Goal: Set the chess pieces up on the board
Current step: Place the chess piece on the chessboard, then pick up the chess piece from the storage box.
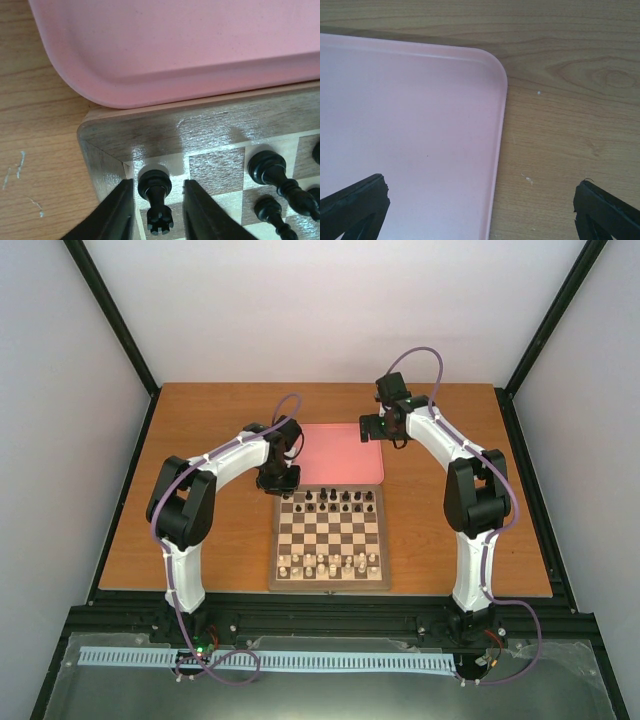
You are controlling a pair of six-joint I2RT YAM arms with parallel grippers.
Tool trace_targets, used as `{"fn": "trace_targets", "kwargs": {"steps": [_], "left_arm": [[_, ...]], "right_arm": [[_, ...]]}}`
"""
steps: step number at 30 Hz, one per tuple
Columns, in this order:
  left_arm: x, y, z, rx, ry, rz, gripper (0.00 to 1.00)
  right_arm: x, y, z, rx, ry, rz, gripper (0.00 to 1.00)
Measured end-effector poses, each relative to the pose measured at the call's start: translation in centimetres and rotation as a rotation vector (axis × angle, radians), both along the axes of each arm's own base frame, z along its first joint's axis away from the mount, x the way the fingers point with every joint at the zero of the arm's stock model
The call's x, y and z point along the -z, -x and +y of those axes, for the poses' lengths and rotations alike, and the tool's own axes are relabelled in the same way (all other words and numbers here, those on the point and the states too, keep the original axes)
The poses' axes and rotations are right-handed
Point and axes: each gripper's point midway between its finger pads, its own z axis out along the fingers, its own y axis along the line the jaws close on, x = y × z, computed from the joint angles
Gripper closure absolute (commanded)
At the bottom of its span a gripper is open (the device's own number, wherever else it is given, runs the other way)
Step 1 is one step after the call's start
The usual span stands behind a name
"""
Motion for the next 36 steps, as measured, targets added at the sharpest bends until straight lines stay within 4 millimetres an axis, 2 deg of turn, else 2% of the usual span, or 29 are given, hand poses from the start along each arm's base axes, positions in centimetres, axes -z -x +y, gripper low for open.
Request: {"fn": "trace_targets", "kwargs": {"steps": [6,13,18,22,25,28,31,36], "left_arm": [[0.0,0.0,0.0,0.0,-0.001,0.001,0.42],[-0.5,0.2,0.3,0.008,-0.012,-0.004,0.29],[-2.5,-0.7,0.7,0.01,-0.035,-0.06,0.3],[-4.7,-3.5,0.2,0.012,-0.047,-0.14,0.33],[-5.3,-6.1,-0.6,0.013,-0.054,-0.186,0.35],[-4.5,-9.0,-1.2,0.005,-0.068,-0.207,0.39],[-2.6,-10.6,-1.2,-0.007,-0.087,-0.192,0.44],[0.0,-12.6,0.6,-0.051,-0.116,-0.159,0.49]], "right_arm": [[0.0,0.1,0.0,-0.001,-0.001,0.0,0.0],[-0.3,0.0,0.0,-0.002,-0.005,-0.006,0.0],[-0.4,0.1,0.0,-0.002,-0.006,-0.008,0.0],[-0.4,0.1,0.0,-0.002,-0.006,-0.009,0.0],[-0.4,0.1,0.0,-0.002,-0.007,-0.009,0.0],[-0.4,0.1,0.1,-0.002,-0.007,-0.008,0.0],[-0.5,0.1,0.0,-0.003,-0.005,-0.008,0.0],[-0.9,0.0,0.0,-0.013,0.002,-0.015,0.0]]}}
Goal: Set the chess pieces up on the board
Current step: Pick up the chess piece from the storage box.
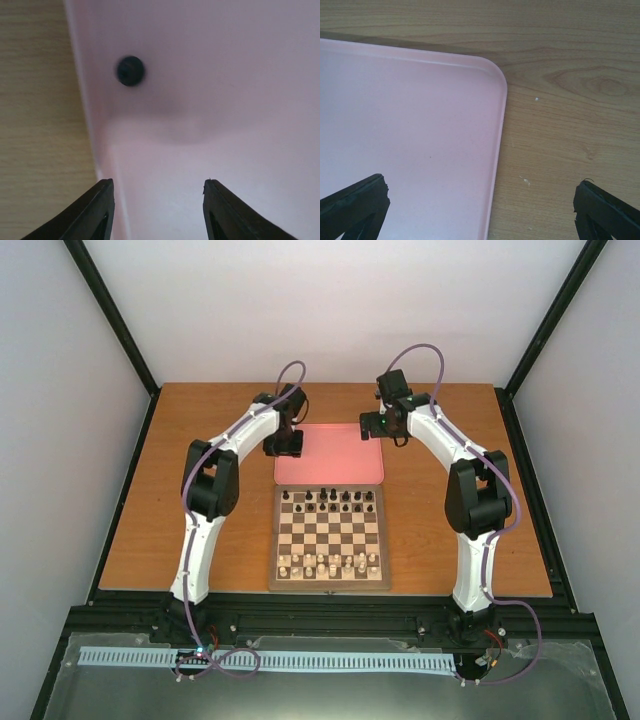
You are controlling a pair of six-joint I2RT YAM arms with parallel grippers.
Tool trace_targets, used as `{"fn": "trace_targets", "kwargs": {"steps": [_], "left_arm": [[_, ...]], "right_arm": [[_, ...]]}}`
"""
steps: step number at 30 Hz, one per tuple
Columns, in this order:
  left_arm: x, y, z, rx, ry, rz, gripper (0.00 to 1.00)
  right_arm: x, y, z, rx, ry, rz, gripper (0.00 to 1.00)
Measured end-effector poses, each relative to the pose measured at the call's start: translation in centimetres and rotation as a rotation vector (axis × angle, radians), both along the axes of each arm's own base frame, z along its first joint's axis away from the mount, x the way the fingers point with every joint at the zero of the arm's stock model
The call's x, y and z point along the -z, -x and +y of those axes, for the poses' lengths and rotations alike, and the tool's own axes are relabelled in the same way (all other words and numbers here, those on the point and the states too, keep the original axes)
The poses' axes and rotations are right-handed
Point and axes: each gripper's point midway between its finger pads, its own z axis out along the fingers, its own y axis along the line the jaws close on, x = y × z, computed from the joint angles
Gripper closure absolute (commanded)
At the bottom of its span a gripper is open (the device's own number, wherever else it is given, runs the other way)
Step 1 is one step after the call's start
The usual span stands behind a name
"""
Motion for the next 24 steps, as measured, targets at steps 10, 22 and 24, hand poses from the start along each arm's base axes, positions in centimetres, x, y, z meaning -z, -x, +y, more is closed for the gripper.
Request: {"fn": "trace_targets", "kwargs": {"steps": [10,22,24], "left_arm": [[-0.4,-3.5,3.3,-0.08,0.015,-0.043,0.54],[1.0,-5.1,2.2,-0.065,0.048,-0.049,0.63],[0.6,-5.4,2.0,-0.062,0.051,-0.062,0.66]], "right_arm": [[-1.6,-0.6,0.2,-0.003,-0.007,-0.029,0.0],[-1.3,-1.2,0.4,-0.003,-0.003,-0.021,0.0],[-1.0,-1.2,0.4,-0.003,-0.001,-0.014,0.0]]}}
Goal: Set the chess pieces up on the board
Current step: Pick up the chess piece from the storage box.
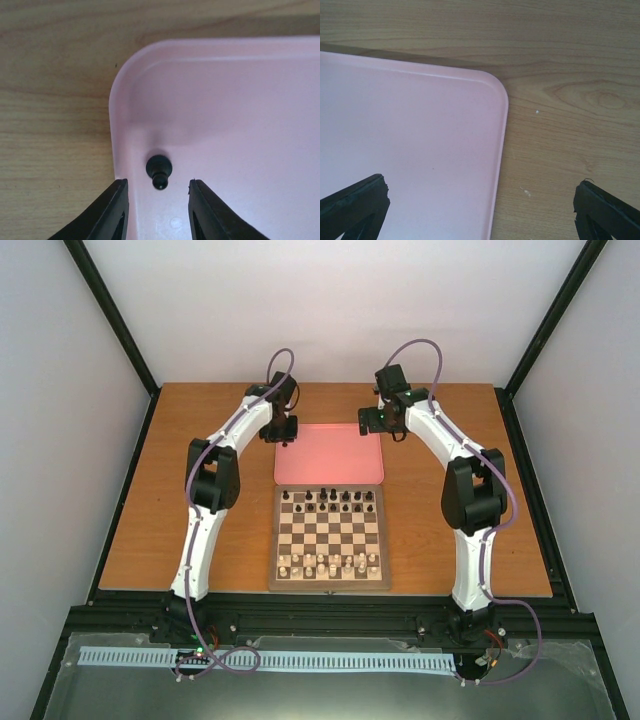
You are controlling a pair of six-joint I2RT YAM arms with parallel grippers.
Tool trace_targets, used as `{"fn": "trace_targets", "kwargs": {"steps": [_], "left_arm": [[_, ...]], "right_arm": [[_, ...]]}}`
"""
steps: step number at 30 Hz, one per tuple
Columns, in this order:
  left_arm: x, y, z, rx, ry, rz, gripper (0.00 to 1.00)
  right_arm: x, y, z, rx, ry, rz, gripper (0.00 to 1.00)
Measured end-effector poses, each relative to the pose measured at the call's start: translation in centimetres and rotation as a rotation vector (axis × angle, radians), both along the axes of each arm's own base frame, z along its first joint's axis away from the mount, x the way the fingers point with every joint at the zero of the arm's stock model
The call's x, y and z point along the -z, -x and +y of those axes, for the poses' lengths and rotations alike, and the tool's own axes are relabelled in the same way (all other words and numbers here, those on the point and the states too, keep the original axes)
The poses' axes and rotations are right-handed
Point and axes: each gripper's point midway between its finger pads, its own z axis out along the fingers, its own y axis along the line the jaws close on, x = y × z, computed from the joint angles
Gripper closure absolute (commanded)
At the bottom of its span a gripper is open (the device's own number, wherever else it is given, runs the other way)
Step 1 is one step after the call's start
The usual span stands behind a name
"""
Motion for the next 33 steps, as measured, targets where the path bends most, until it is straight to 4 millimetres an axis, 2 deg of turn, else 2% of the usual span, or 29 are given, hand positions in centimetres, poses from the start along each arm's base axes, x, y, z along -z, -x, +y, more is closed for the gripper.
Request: {"fn": "trace_targets", "kwargs": {"steps": [5,12,16,25,29,33], "left_arm": [[-0.5,-1.1,-0.5,0.003,0.017,-0.031,0.69],[1.2,-1.2,-0.6,0.005,0.012,-0.002,0.71],[1.5,-1.0,-0.6,0.005,0.008,0.008,0.72],[1.5,-1.0,-0.6,0.008,0.007,0.009,0.87],[1.5,-1.1,-0.5,0.012,0.004,0.006,0.98],[1.4,-1.1,-0.5,0.011,-0.002,0.003,0.99]], "right_arm": [[0.6,0.0,0.0,0.0,0.005,0.013,0.0],[0.6,-0.1,-0.1,0.0,0.01,0.014,0.0],[0.6,-0.1,-0.1,0.0,0.01,0.016,0.0],[0.6,-0.1,-0.1,0.001,0.012,0.018,0.0],[0.7,-0.1,-0.1,0.001,0.011,0.018,0.0],[0.6,-0.1,-0.1,0.001,0.011,0.018,0.0]]}}
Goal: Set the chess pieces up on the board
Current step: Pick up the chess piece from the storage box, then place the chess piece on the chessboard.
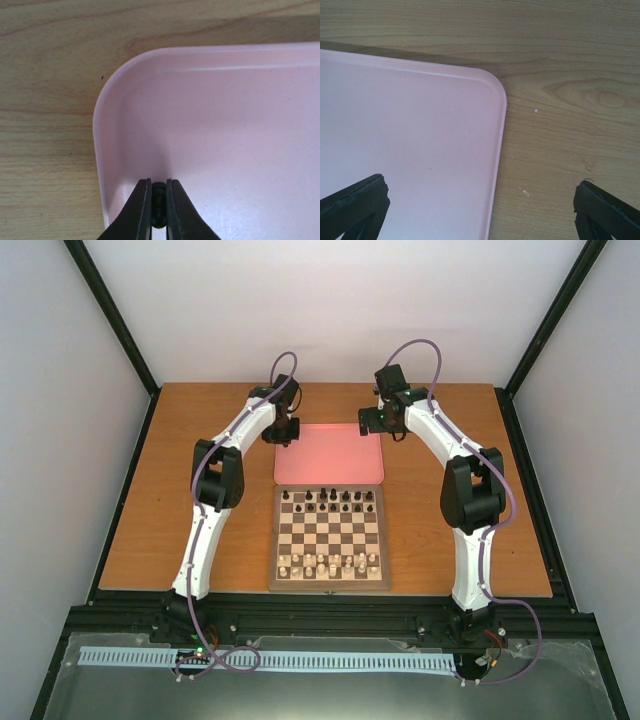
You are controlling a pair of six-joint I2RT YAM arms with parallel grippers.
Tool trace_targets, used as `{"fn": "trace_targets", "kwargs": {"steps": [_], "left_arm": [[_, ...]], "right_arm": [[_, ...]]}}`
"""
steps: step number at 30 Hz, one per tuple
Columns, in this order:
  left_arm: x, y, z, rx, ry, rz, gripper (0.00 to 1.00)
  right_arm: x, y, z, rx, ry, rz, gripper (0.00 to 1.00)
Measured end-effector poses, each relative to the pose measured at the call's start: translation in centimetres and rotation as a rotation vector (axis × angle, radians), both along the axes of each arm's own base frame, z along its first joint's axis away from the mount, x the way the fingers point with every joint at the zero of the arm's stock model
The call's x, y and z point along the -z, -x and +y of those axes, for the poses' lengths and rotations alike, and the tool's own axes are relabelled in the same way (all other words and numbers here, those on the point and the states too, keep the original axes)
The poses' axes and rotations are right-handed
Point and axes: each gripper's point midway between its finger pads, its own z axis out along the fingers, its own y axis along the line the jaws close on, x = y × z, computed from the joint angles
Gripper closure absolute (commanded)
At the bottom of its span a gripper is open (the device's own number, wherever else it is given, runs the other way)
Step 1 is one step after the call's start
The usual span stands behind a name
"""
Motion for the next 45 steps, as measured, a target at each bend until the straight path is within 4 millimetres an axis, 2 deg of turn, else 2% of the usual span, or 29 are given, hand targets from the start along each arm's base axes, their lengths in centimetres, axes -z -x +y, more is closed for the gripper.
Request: {"fn": "trace_targets", "kwargs": {"steps": [7,10,12,15,17,19,22,24,28,32,36,45], "left_arm": [[-0.3,0.3,0.3,-0.002,-0.016,0.007,0.99],[-1.5,0.9,0.5,-0.002,-0.019,0.01,0.99],[-3.4,1.6,0.7,-0.001,-0.012,-0.002,0.99],[-7.4,3.2,1.0,0.004,0.012,-0.039,0.99],[-10.9,5.6,1.4,0.012,0.033,-0.068,0.99],[-12.7,7.1,1.5,0.022,0.047,-0.087,0.99],[-14.1,10.9,1.3,0.057,0.052,-0.079,0.99],[-13.7,14.1,0.6,0.096,0.053,-0.048,0.99],[-11.3,19.5,-0.1,0.149,0.057,0.048,0.99],[-8.3,22.6,0.5,0.138,0.052,0.144,0.99],[-6.2,23.8,0.4,0.118,0.06,0.184,0.99],[-5.5,22.9,-1.4,0.12,0.123,0.144,0.99]], "right_arm": [[0.0,0.0,0.0,0.0,0.0,0.0,0.0],[0.0,0.0,0.0,0.0,0.0,0.0,0.0],[0.1,0.0,0.0,0.001,0.001,0.001,0.0],[0.4,0.0,0.0,0.001,0.001,0.001,0.0],[0.8,0.1,-0.1,0.001,0.002,0.007,0.0],[1.0,0.2,-0.1,0.001,0.002,0.01,0.0],[1.4,0.4,-0.1,0.003,0.0,0.017,0.0],[1.5,0.4,-0.1,0.005,-0.001,0.02,0.0],[1.5,0.4,0.0,0.005,-0.005,0.018,0.0],[1.5,0.3,0.0,0.007,-0.007,0.017,0.0],[1.5,0.4,0.0,0.014,-0.014,0.019,0.0],[1.5,0.4,0.0,0.022,-0.02,0.021,0.0]]}}
